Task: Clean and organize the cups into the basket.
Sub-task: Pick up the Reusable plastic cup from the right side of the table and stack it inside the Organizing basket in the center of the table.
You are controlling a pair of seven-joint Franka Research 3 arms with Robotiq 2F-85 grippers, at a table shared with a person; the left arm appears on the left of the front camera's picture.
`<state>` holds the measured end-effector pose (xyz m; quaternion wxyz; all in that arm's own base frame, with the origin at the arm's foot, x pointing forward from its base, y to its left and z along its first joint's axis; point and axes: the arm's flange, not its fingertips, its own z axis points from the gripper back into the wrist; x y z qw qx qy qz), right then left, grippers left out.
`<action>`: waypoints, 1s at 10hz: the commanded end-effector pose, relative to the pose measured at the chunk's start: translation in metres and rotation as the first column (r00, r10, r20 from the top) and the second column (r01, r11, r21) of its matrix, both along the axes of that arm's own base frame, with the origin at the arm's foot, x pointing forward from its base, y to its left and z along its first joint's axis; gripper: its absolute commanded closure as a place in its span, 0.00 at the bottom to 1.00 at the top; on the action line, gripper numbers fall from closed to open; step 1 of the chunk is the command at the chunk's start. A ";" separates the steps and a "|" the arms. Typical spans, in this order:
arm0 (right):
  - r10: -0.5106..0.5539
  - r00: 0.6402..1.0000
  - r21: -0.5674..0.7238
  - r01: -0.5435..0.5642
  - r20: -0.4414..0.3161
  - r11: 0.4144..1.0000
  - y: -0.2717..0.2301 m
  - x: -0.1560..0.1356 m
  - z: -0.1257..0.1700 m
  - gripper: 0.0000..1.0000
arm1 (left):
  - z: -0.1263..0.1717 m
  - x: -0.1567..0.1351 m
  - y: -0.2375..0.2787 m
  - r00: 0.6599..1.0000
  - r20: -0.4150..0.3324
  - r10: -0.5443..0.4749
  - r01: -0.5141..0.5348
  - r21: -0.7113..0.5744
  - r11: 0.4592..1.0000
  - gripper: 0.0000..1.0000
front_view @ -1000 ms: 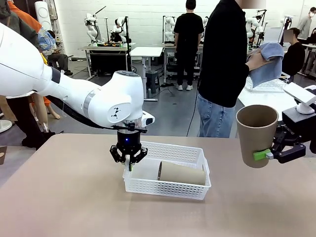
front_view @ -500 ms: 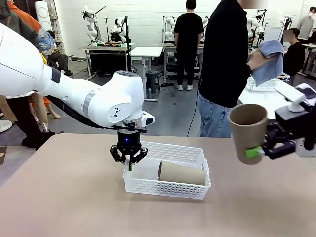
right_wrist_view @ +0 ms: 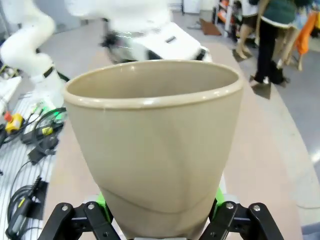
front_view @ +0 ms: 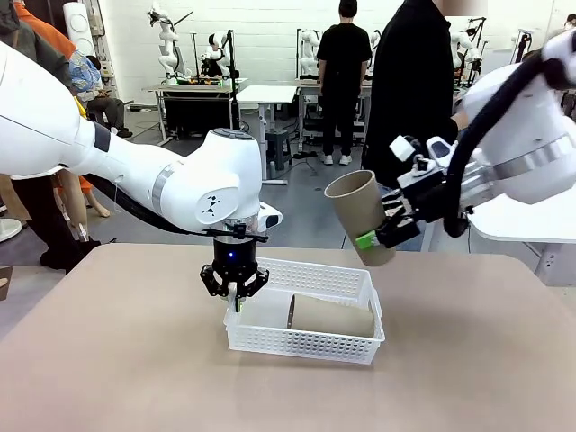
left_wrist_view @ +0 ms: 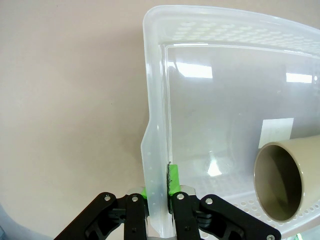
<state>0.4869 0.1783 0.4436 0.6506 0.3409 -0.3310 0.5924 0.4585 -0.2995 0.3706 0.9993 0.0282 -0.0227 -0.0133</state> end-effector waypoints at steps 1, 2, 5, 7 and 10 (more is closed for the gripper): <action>-0.055 0.997 -0.005 0.055 -0.046 0.998 0.013 0.028 -0.009 0.19 | 0.002 0.000 -0.001 1.000 0.006 0.004 -0.004 0.003 1.000 1.00; -0.052 0.997 -0.017 0.051 -0.057 0.999 0.018 0.031 -0.017 0.19 | 0.002 0.000 -0.001 1.000 0.006 0.004 -0.004 0.003 1.000 1.00; -0.006 0.995 -0.084 -0.002 -0.098 0.996 0.021 0.029 -0.057 0.19 | 0.002 0.000 -0.001 1.000 0.006 0.004 -0.004 0.003 1.000 1.00; 0.018 0.993 -0.131 -0.033 -0.115 0.991 0.023 0.023 -0.073 0.19 | 0.002 0.000 -0.001 1.000 0.006 0.004 -0.004 0.003 1.000 1.00; 0.056 0.992 -0.175 -0.076 -0.115 0.982 0.031 0.019 -0.087 0.19 | 0.002 0.000 -0.001 1.000 0.006 0.004 -0.004 0.003 1.000 1.00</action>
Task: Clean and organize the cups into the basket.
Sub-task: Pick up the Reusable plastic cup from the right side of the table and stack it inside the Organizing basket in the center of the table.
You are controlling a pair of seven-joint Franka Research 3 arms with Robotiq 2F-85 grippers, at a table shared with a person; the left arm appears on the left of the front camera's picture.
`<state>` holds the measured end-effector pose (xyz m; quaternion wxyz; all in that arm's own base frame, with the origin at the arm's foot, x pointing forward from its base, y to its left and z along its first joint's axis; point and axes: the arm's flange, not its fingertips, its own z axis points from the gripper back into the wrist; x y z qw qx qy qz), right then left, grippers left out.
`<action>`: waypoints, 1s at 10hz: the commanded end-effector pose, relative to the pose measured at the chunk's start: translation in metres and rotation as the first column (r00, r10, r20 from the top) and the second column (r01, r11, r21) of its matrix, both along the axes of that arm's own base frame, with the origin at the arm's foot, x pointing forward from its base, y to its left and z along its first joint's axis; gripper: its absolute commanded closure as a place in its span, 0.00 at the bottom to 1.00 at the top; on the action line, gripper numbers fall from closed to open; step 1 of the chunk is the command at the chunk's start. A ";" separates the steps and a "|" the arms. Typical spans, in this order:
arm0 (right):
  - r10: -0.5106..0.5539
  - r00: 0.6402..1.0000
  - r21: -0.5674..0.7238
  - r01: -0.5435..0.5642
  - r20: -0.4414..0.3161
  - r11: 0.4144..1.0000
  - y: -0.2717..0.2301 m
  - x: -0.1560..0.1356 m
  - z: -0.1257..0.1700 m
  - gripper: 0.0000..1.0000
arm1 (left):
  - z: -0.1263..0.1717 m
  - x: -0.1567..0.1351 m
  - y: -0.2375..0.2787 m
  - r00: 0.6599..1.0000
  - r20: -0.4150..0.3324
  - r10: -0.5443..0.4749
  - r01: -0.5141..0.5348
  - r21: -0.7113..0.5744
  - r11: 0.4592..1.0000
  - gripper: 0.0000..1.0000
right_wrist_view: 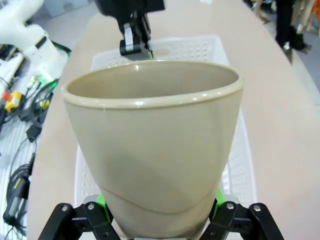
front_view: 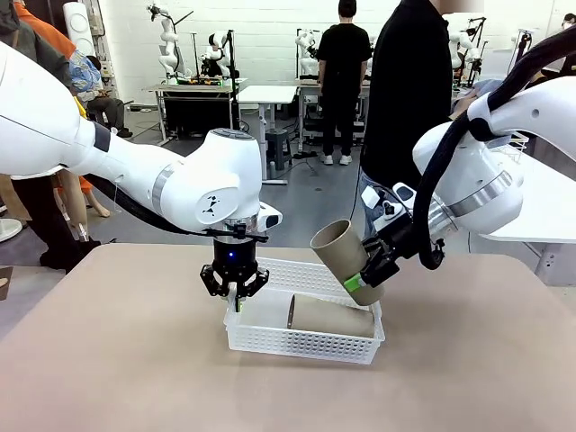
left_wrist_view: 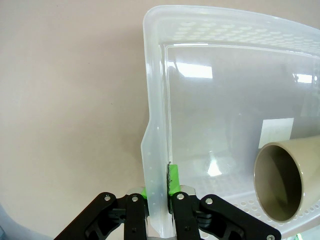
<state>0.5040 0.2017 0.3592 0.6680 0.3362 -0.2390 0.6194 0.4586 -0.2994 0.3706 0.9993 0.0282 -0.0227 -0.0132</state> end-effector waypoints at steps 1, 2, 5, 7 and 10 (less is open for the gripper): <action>0.008 1.000 -0.042 -0.007 0.006 0.999 0.012 0.004 -0.008 0.19 | 0.002 0.000 -0.001 1.000 0.006 0.004 -0.004 0.003 1.000 1.00; 0.018 1.000 -0.045 -0.017 0.021 0.999 0.017 0.008 -0.010 0.19 | 0.002 0.000 -0.001 1.000 0.006 0.004 -0.004 0.003 1.000 1.00; 0.027 0.999 -0.109 -0.022 0.046 0.994 0.037 0.018 -0.018 0.19 | 0.002 0.000 -0.001 1.000 0.006 0.004 -0.004 0.003 1.000 1.00; 0.035 0.997 -0.171 -0.023 0.068 0.985 0.053 0.023 -0.021 0.19 | 0.002 0.000 -0.001 1.000 0.006 0.004 -0.004 0.003 1.000 1.00; 0.050 0.996 -0.231 -0.033 0.068 0.973 0.063 0.027 -0.030 0.19 | 0.002 0.000 -0.001 1.000 0.006 0.004 -0.004 0.003 1.000 1.00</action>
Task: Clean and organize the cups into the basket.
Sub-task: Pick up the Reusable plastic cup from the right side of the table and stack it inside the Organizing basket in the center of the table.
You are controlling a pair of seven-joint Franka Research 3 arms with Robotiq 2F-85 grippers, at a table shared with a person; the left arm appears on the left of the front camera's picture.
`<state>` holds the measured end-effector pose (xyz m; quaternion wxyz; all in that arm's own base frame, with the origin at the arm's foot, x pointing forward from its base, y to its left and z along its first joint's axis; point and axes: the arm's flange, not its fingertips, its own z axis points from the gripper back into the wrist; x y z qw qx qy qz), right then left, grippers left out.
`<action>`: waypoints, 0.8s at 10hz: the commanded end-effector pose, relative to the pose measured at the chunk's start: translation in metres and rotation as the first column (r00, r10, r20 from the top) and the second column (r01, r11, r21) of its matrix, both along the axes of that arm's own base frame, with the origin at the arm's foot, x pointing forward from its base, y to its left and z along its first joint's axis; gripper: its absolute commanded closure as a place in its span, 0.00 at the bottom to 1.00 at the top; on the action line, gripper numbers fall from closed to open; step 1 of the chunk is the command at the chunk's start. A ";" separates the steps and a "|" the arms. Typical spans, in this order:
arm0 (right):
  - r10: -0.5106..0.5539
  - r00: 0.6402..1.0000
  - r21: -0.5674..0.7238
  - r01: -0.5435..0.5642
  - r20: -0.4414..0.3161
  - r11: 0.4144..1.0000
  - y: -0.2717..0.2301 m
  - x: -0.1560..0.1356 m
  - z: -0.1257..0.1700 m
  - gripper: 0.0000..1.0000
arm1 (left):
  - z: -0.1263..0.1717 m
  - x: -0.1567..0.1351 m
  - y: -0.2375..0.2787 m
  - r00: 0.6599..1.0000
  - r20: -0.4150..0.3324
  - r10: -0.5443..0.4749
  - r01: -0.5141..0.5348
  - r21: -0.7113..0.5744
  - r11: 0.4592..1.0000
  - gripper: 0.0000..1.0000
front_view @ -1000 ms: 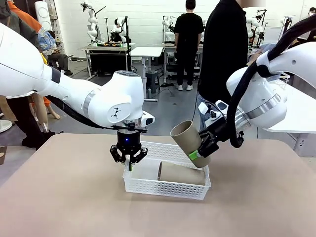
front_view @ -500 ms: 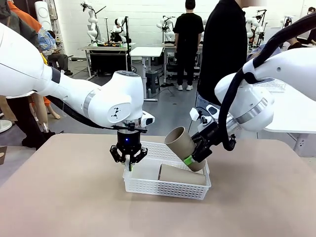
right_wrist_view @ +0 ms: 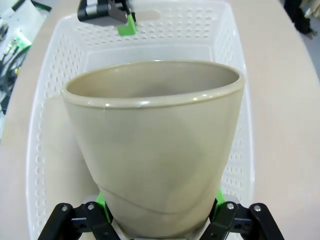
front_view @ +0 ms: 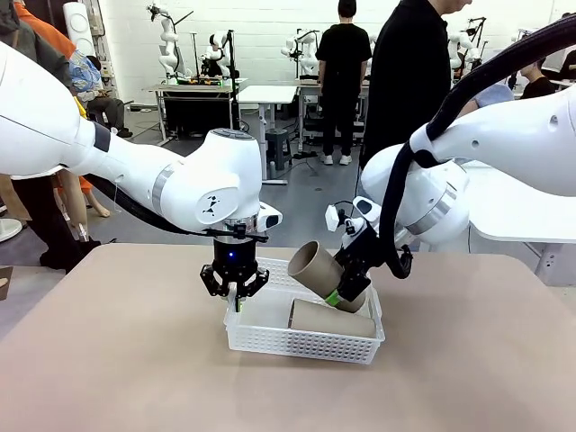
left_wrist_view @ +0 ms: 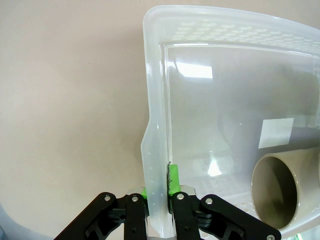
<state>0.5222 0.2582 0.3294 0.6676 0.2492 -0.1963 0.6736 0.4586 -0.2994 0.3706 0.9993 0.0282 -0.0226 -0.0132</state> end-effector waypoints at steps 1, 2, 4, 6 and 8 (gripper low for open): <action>-0.023 1.000 -0.043 0.022 -0.016 0.999 0.007 0.010 -0.003 0.19 | 0.002 0.000 -0.001 1.000 0.006 0.004 -0.004 0.003 1.000 1.00; -0.022 1.000 -0.041 0.021 -0.020 0.999 0.006 0.008 -0.002 0.10 | 0.002 0.000 -0.001 1.000 0.006 0.004 -0.004 0.003 1.000 1.00; -0.027 0.999 -0.031 0.026 -0.024 0.999 0.004 0.010 0.000 0.00 | 0.002 0.000 -0.001 1.000 0.006 0.004 -0.004 0.003 1.000 1.00; -0.028 0.999 -0.011 0.028 -0.023 1.000 0.001 0.009 0.006 0.00 | 0.002 0.000 -0.001 1.000 0.006 0.004 -0.004 0.003 1.000 1.00; -0.024 0.999 0.051 0.026 -0.035 0.998 -0.007 0.008 0.019 0.00 | 0.002 0.000 -0.001 1.000 0.006 0.004 -0.004 0.003 1.000 1.00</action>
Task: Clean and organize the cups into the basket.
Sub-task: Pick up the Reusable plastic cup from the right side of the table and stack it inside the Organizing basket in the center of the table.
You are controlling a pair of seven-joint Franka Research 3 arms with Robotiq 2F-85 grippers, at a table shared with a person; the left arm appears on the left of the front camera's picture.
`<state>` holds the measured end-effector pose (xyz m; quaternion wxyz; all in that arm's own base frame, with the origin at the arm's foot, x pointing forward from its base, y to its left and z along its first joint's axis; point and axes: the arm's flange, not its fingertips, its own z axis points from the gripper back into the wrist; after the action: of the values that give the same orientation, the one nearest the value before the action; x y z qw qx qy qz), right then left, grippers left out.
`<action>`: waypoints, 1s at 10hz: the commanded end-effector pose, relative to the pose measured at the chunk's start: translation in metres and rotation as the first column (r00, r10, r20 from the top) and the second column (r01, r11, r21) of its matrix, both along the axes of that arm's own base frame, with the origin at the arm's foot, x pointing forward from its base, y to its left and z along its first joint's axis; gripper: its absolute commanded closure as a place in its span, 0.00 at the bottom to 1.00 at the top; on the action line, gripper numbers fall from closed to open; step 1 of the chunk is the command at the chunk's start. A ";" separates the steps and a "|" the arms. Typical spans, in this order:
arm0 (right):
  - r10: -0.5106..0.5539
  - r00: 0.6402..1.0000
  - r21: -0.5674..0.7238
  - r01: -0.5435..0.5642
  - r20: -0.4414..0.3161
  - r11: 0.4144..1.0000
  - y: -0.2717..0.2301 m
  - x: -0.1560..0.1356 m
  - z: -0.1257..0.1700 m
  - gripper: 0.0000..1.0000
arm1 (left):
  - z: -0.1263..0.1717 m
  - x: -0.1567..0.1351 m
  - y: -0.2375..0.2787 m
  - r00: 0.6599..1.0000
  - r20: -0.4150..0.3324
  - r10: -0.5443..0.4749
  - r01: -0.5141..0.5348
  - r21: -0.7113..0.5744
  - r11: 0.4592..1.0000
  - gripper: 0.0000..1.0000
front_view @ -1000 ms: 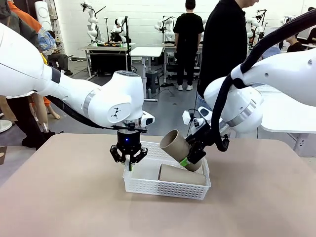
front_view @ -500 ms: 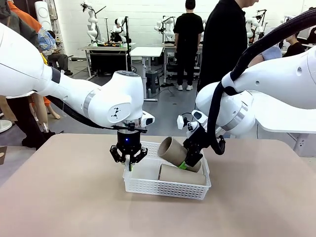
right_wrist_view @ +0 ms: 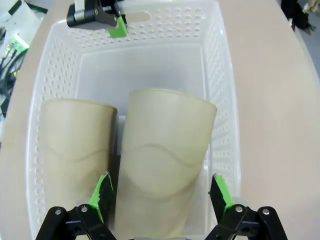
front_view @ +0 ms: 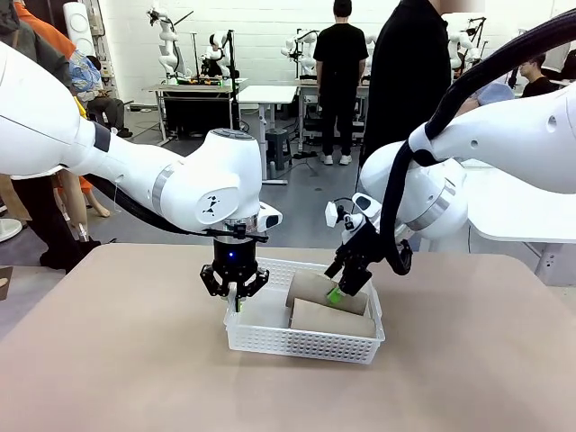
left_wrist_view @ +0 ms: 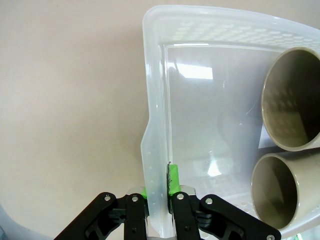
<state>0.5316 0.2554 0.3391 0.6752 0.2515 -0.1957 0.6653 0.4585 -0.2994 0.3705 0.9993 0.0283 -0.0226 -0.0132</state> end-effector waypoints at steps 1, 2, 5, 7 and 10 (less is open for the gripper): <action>0.003 0.999 0.135 0.002 -0.037 0.991 -0.021 -0.004 0.025 0.00 | 0.002 0.000 -0.001 1.000 0.006 0.004 -0.004 0.003 1.000 1.00; -0.007 1.000 0.227 0.013 -0.030 0.974 -0.047 -0.007 0.045 0.00 | 0.002 0.000 -0.001 1.000 0.006 0.004 -0.004 0.003 1.000 1.00; 0.007 1.000 0.548 -0.007 0.001 0.837 -0.159 -0.044 0.101 0.00 | 0.002 0.000 -0.001 1.000 0.006 0.004 -0.004 0.003 1.000 1.00; 0.021 0.997 0.681 -0.065 0.072 0.729 -0.244 -0.074 0.107 0.00 | 0.002 0.000 -0.001 1.000 0.006 0.004 -0.004 0.003 1.000 1.00; -0.167 0.984 0.779 0.058 0.060 0.624 -0.350 -0.095 0.090 0.00 | 0.002 0.000 -0.001 1.000 0.006 0.004 -0.004 0.003 1.000 1.00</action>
<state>0.4287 -0.0820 0.4411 0.5226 0.4665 -0.5022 0.5071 0.4587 -0.2993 0.3705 0.9993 0.0282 -0.0226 -0.0131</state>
